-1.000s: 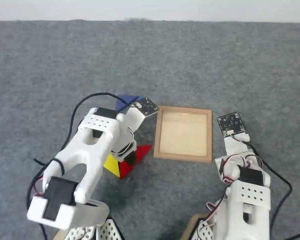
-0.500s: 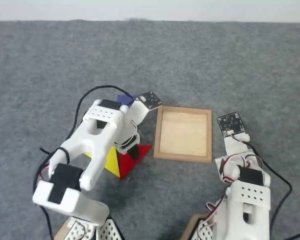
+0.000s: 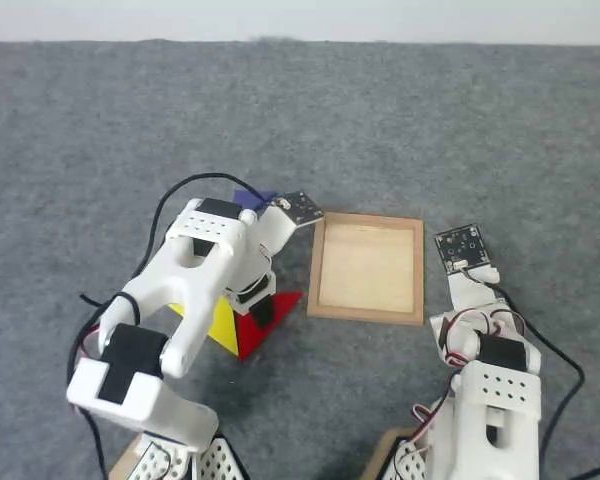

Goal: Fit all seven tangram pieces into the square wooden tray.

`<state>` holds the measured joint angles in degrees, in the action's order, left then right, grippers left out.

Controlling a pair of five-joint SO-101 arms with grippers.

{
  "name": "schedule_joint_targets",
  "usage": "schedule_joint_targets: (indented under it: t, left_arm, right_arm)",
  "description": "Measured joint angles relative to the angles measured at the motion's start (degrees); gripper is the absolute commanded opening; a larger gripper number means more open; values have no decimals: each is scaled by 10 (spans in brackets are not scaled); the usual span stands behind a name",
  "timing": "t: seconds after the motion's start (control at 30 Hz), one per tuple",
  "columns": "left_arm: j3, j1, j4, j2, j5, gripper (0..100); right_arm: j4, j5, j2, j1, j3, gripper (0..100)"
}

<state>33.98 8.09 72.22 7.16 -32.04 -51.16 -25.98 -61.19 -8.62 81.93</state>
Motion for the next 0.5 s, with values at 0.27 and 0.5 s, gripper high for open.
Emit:
schedule_joint_targets:
  t: [0.27,0.5]
  left_arm:
    - [2,1,1,0,0,119]
    - [102,49,-18,-120,24,120]
  right_arm:
    - [0,-1,0,0,0,10]
    - [0,-1,0,0,0,10]
